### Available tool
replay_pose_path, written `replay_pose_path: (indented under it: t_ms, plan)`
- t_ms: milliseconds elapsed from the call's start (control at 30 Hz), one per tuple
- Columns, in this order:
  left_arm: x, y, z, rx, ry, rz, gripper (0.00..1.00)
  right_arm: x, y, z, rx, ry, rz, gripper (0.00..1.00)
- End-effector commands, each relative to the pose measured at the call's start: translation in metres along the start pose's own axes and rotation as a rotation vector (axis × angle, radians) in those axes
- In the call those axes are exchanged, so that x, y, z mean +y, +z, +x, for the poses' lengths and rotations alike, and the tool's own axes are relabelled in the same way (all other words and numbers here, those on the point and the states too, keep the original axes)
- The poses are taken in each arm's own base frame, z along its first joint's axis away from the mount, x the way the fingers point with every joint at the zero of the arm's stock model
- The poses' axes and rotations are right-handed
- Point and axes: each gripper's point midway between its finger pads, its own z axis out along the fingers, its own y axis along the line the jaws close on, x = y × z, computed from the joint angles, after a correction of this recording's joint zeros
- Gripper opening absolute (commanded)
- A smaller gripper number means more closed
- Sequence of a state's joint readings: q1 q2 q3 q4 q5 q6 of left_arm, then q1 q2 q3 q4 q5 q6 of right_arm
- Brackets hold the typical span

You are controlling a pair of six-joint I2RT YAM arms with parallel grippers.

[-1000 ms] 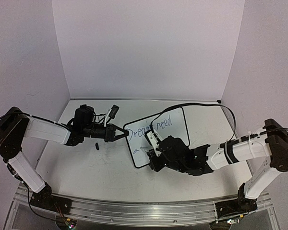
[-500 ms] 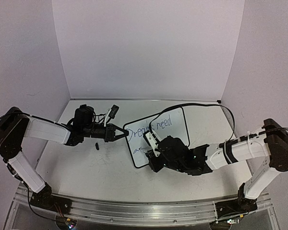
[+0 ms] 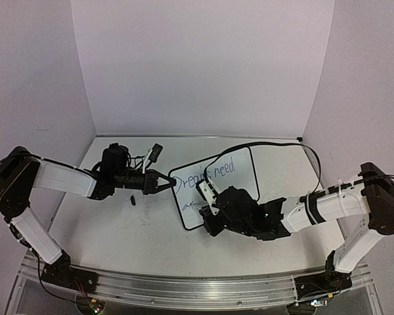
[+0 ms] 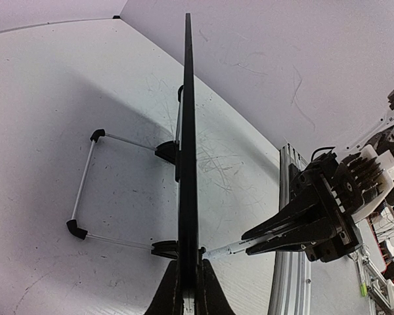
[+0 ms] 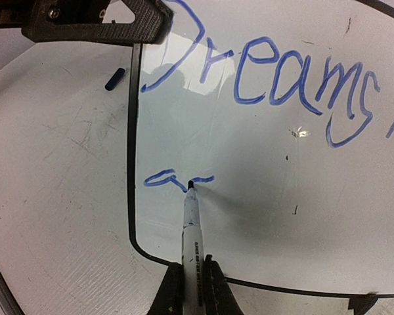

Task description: Write a sentence on the whiteboard

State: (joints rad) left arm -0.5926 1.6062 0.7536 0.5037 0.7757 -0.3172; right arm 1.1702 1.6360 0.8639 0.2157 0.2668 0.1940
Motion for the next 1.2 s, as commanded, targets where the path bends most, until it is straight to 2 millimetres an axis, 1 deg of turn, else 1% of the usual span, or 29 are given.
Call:
replay_pose_path:
  t_ms: [0, 400, 633, 867, 1167]
  plan:
    - [0.003, 0.002, 0.000, 0.017, 0.018, -0.015, 0.00, -0.007, 0.004, 0.009, 0.031, -0.002, 0.035, 0.00]
    - [0.003, 0.002, 0.000, 0.018, 0.019, -0.013, 0.00, -0.011, 0.006, 0.017, 0.056, -0.015, 0.051, 0.00]
    - [0.002, 0.001, 0.000, 0.018, 0.019, -0.012, 0.00, -0.018, 0.005, 0.014, 0.049, -0.002, 0.064, 0.00]
    - [0.002, 0.002, 0.000, 0.020, 0.018, -0.010, 0.00, -0.019, 0.006, 0.019, 0.065, -0.009, 0.059, 0.00]
    - [0.003, 0.002, 0.000, 0.023, 0.015, -0.009, 0.00, -0.025, 0.005, 0.026, 0.081, -0.016, 0.070, 0.00]
